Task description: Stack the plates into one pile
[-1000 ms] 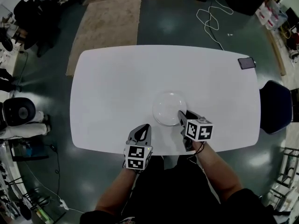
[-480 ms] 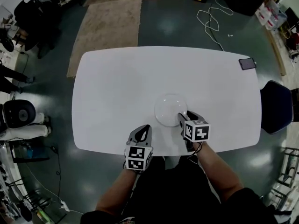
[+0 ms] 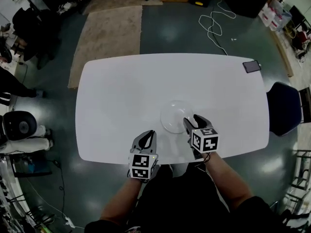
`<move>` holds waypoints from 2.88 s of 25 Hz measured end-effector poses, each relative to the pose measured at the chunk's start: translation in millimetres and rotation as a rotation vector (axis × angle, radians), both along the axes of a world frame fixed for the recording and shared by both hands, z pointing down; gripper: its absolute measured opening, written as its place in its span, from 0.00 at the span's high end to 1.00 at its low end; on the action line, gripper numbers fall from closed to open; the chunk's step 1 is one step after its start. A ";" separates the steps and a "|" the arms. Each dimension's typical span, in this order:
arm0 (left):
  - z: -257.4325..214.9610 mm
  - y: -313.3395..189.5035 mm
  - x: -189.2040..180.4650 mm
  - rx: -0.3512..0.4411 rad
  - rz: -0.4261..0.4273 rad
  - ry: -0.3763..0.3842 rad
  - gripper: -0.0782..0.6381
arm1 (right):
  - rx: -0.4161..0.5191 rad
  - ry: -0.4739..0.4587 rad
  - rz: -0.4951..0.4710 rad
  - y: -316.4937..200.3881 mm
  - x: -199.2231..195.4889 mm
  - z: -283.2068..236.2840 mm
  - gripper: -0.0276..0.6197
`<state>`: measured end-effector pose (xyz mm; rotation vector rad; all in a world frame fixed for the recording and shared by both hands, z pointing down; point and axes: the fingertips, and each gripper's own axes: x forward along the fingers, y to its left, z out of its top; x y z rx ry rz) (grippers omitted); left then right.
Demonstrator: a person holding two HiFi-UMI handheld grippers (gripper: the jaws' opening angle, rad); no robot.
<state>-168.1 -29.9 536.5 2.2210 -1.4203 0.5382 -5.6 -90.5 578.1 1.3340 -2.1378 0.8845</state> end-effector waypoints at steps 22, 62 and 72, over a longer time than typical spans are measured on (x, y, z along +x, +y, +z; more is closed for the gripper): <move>-158.2 22.6 -4.6 0.373 0.035 0.021 0.74 | 0.620 -0.066 -0.137 64.1 -2.7 -219.1 0.93; -162.5 209.9 139.7 0.337 -0.201 -0.019 0.85 | 0.543 -0.196 -0.373 215.7 108.3 -212.2 0.93; -156.1 202.9 133.9 0.333 -0.214 -0.017 0.85 | 0.533 -0.197 -0.384 207.8 101.2 -203.7 0.93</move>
